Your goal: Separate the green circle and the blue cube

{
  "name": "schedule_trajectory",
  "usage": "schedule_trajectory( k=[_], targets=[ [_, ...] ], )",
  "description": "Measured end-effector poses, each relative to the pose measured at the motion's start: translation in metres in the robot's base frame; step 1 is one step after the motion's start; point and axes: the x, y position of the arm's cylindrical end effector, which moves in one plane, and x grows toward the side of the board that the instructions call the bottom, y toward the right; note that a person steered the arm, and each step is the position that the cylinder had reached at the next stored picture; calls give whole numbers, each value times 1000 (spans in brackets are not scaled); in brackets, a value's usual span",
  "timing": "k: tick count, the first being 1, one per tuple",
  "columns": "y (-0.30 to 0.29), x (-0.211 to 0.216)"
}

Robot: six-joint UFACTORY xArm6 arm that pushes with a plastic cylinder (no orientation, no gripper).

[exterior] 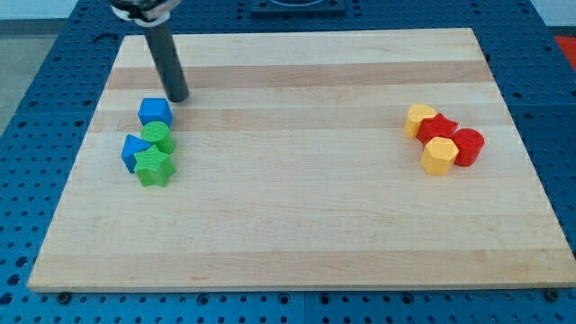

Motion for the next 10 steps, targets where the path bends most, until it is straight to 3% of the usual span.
schedule_trajectory(
  k=[2,4,5,6,7,9,10],
  targets=[
    [-12,6],
    [-81,-8],
    [-107,6],
    [-109,11],
    [-104,64],
    [-98,70],
    [-60,70]
  ],
)
